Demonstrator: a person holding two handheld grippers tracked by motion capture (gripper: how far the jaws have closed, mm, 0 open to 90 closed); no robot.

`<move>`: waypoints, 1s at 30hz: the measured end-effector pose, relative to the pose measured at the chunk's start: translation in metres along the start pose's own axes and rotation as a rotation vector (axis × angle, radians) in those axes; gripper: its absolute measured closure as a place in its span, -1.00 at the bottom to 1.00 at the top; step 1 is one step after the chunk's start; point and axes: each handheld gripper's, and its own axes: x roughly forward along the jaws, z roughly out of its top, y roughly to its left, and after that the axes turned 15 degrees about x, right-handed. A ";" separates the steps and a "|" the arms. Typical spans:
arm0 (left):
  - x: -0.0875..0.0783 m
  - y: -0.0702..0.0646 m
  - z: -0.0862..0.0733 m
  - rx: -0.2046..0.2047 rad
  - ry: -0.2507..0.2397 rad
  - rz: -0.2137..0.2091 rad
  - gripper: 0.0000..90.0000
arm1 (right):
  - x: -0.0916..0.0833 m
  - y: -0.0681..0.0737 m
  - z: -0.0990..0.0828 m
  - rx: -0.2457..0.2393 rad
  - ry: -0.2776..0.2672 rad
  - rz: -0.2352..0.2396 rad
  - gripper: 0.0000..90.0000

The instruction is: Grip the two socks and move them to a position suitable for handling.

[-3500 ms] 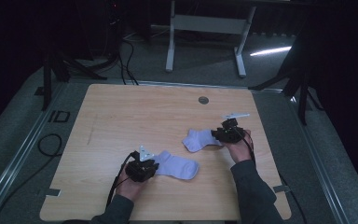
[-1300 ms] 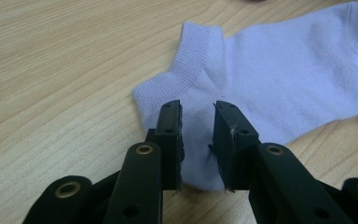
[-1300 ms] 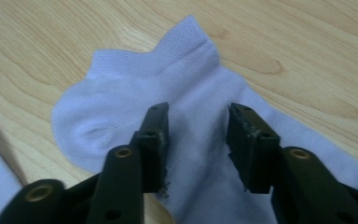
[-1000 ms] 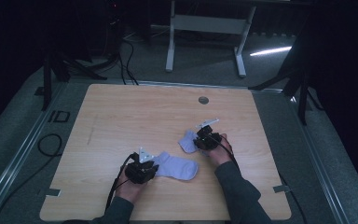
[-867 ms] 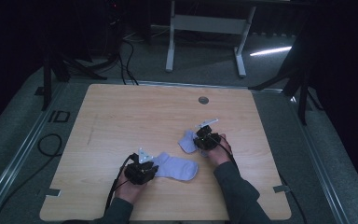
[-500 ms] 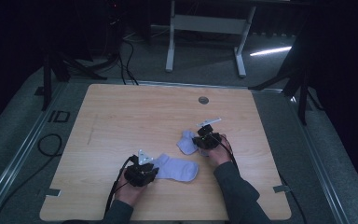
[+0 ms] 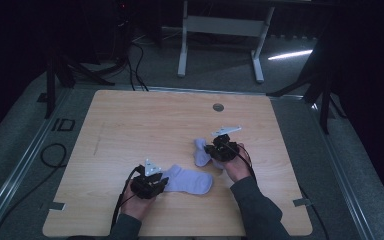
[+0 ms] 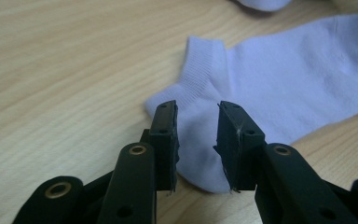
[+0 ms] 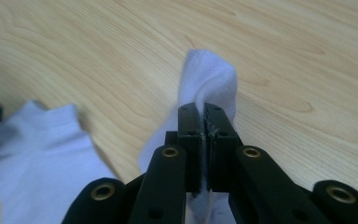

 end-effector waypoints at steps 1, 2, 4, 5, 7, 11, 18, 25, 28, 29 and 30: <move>-0.001 0.001 0.000 -0.003 -0.002 0.003 0.51 | -0.003 0.002 0.000 -0.006 -0.004 0.003 0.92; -0.002 0.002 0.000 -0.008 -0.004 0.007 0.51 | -0.005 0.005 0.000 -0.014 -0.010 0.008 0.92; -0.003 0.003 0.000 -0.011 -0.009 0.012 0.51 | -0.011 0.011 0.001 -0.028 -0.021 0.015 0.92; -0.003 0.004 0.000 -0.007 -0.013 0.016 0.51 | -0.013 0.013 0.001 -0.030 -0.025 0.019 0.92; -0.004 0.004 0.000 -0.010 -0.018 0.015 0.51 | -0.018 0.020 0.001 -0.045 -0.038 0.029 0.92; -0.006 0.005 0.001 -0.011 -0.027 0.026 0.50 | -0.026 0.034 -0.001 -0.071 -0.049 0.052 0.92; -0.011 0.010 -0.001 -0.034 -0.038 0.038 0.50 | -0.041 0.058 -0.005 -0.119 -0.074 0.092 0.92; -0.015 0.006 -0.004 -0.023 -0.030 0.016 0.66 | -0.041 0.079 -0.012 -0.143 -0.059 0.128 0.91; -0.013 0.004 -0.006 -0.011 -0.009 0.010 0.72 | -0.030 0.084 -0.016 -0.143 -0.033 0.141 0.91; -0.011 0.004 -0.006 -0.012 -0.001 0.007 0.73 | -0.027 0.085 -0.016 -0.141 -0.029 0.144 0.91; -0.010 0.004 -0.007 -0.012 0.005 0.006 0.74 | -0.024 0.087 -0.017 -0.137 -0.020 0.148 0.91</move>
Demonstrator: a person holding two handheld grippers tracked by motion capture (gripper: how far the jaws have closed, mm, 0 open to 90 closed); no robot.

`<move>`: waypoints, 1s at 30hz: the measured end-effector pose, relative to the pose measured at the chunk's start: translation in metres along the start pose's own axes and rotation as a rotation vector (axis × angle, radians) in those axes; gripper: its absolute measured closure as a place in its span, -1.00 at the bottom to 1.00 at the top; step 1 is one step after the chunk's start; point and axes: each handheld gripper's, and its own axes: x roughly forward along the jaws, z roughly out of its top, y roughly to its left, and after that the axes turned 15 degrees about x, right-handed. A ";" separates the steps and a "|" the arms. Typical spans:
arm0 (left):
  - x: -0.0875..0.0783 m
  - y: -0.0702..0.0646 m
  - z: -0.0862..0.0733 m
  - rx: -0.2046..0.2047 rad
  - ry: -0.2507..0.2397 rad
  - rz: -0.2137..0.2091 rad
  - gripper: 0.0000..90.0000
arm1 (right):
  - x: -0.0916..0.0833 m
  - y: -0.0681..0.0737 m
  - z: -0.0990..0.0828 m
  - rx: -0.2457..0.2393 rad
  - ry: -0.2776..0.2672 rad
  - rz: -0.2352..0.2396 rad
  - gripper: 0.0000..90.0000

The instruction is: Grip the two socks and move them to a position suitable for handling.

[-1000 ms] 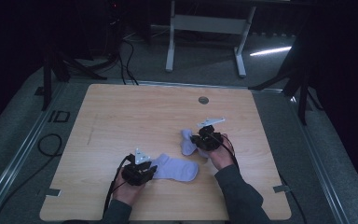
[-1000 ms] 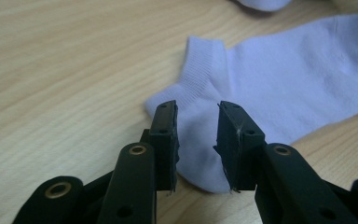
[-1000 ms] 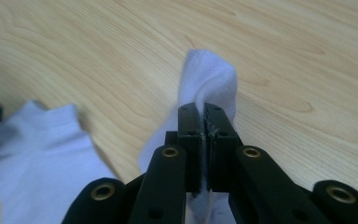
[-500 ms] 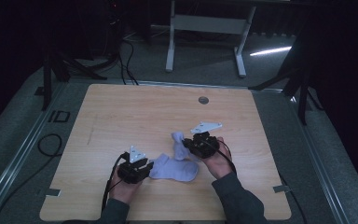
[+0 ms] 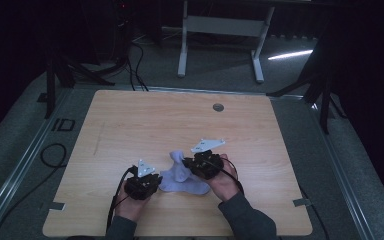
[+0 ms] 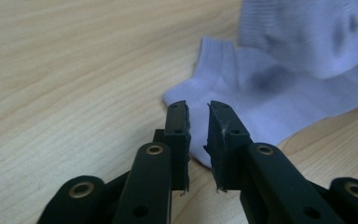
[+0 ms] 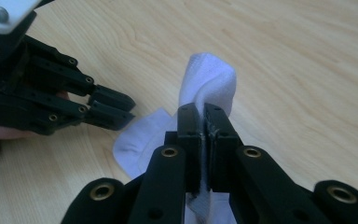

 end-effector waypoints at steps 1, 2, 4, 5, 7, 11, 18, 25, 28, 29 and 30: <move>0.002 0.001 -0.001 -0.002 0.011 -0.003 0.75 | 0.002 0.001 0.000 0.000 0.003 0.004 0.91; 0.003 0.001 -0.001 -0.004 0.019 -0.004 0.77 | 0.005 0.003 0.000 0.002 0.011 0.011 0.91; 0.006 0.001 -0.002 -0.011 0.047 -0.002 0.78 | 0.008 0.006 0.001 -0.002 0.015 0.020 0.91; 0.007 0.000 -0.002 -0.004 0.064 -0.001 0.78 | 0.010 0.008 0.001 -0.005 0.019 0.023 0.91; 0.009 -0.001 -0.002 -0.007 0.075 -0.002 0.78 | 0.015 0.012 0.002 -0.005 0.028 0.035 0.91; 0.009 -0.002 -0.002 -0.002 0.076 0.000 0.80 | 0.025 0.017 0.001 -0.003 0.039 0.044 0.91; 0.009 -0.002 -0.002 -0.001 0.078 0.000 0.82 | 0.050 0.022 -0.008 -0.069 0.120 -0.058 0.85; 0.009 -0.002 -0.002 -0.001 0.081 -0.001 0.82 | 0.061 0.015 -0.019 -0.122 0.195 -0.146 0.61; 0.009 -0.002 -0.002 -0.003 0.082 -0.003 0.82 | 0.061 0.011 -0.022 -0.108 0.199 -0.146 0.60; 0.009 -0.001 -0.002 -0.001 0.082 -0.003 0.82 | 0.061 0.008 -0.024 -0.104 0.199 -0.144 0.57; 0.009 -0.001 -0.002 -0.004 0.082 -0.005 0.82 | 0.061 0.008 -0.024 -0.105 0.201 -0.147 0.55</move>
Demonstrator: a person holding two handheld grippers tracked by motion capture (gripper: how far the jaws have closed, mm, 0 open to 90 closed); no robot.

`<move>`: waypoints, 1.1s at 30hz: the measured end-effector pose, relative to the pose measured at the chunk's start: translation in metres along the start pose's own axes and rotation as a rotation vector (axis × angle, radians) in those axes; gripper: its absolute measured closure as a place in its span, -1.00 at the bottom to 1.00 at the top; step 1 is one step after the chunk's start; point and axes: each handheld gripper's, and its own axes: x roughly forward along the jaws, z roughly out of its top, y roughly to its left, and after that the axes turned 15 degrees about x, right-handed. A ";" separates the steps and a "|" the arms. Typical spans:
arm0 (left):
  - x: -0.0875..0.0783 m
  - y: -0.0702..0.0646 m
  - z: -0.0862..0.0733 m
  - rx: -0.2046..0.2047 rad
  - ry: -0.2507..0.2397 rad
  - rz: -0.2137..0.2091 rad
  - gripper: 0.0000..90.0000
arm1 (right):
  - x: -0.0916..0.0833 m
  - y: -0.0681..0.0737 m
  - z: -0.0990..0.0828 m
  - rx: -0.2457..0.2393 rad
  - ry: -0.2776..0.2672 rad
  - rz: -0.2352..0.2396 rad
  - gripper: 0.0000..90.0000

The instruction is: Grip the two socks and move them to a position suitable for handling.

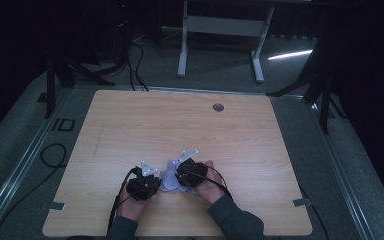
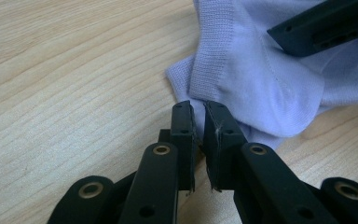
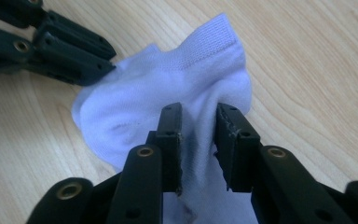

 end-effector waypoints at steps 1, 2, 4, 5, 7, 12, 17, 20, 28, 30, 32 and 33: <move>0.000 0.000 0.000 0.000 0.000 0.000 0.82 | 0.000 0.000 0.000 -0.002 -0.001 -0.003 0.50; 0.000 0.000 0.000 0.000 0.000 0.000 0.82 | 0.000 0.000 0.000 -0.003 -0.009 -0.003 0.44; 0.000 0.000 0.000 -0.002 -0.001 0.001 0.82 | -0.005 0.000 0.000 0.000 -0.040 0.011 0.33; 0.000 0.000 0.000 -0.004 -0.001 0.000 0.82 | -0.008 0.000 0.001 0.002 -0.064 0.024 0.32; 0.000 0.000 0.000 -0.009 -0.003 -0.001 0.82 | -0.017 0.002 0.003 -0.001 -0.115 0.041 0.33; 0.000 0.000 0.000 -0.016 -0.007 -0.002 0.82 | -0.023 0.009 0.004 -0.039 -0.111 0.142 0.45; 0.000 0.002 -0.002 -0.018 -0.010 -0.014 0.80 | -0.008 0.012 0.002 -0.047 -0.070 0.149 0.46; -0.003 0.001 -0.001 -0.009 -0.033 -0.016 0.80 | -0.004 0.009 0.002 -0.036 -0.067 0.141 0.50; -0.011 -0.007 -0.006 0.020 -0.040 -0.015 0.85 | -0.011 0.010 -0.006 -0.074 -0.060 0.158 0.49; -0.009 -0.008 -0.006 0.023 -0.029 -0.017 0.86 | -0.010 0.008 -0.009 -0.098 -0.053 0.137 0.42; -0.007 -0.009 -0.006 0.030 -0.012 -0.015 0.86 | -0.007 0.006 -0.011 -0.103 -0.034 0.133 0.39; -0.007 -0.009 -0.006 0.030 -0.012 -0.015 0.87 | -0.005 0.006 -0.011 -0.105 -0.026 0.132 0.39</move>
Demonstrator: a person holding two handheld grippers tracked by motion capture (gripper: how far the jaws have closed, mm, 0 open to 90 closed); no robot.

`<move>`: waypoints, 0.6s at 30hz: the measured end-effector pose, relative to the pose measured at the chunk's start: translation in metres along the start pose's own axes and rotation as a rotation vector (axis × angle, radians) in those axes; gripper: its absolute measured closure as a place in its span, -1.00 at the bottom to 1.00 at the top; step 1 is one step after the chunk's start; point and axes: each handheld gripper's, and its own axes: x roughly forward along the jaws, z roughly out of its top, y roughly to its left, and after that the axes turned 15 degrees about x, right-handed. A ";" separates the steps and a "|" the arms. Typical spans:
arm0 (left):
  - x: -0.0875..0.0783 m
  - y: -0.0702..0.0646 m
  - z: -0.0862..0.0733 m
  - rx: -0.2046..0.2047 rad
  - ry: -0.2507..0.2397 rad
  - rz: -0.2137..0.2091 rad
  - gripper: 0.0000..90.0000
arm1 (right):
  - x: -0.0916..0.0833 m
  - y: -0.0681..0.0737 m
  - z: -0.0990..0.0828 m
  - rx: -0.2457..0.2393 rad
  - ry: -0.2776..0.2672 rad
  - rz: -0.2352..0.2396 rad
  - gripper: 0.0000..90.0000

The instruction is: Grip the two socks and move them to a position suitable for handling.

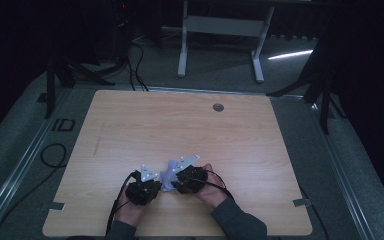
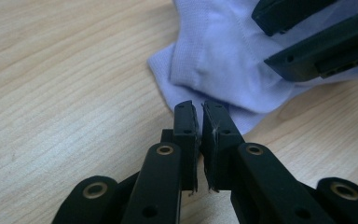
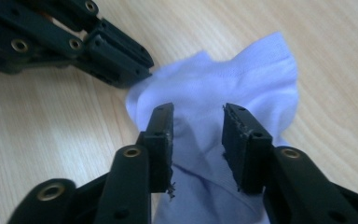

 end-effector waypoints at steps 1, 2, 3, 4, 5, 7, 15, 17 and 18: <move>0.001 0.000 0.000 0.000 0.011 0.004 0.88 | 0.002 0.000 -0.001 0.002 0.012 -0.003 0.41; 0.001 0.000 0.000 0.003 0.010 0.004 0.88 | 0.004 0.000 -0.001 -0.002 0.018 -0.002 0.45; 0.001 0.000 0.000 0.004 0.011 0.005 0.88 | 0.005 0.000 -0.001 -0.002 0.025 -0.006 0.54; 0.001 0.000 0.000 0.004 0.011 0.006 0.89 | 0.007 0.000 -0.001 -0.008 0.030 -0.010 0.65; 0.001 0.000 0.000 0.006 0.012 0.005 0.89 | 0.008 0.000 -0.001 -0.009 0.036 -0.014 0.73; 0.001 0.000 0.000 0.005 0.012 0.005 0.89 | 0.009 0.000 0.001 -0.003 0.038 -0.013 0.90; 0.001 -0.001 0.000 -0.004 0.009 0.003 0.92 | 0.000 -0.004 0.008 0.073 -0.017 0.029 0.97; 0.001 -0.001 0.000 -0.006 0.009 0.002 0.92 | -0.003 -0.005 0.010 0.093 -0.030 0.045 0.97; 0.001 -0.001 0.000 -0.006 0.009 0.002 0.92 | -0.003 -0.005 0.010 0.093 -0.030 0.045 0.97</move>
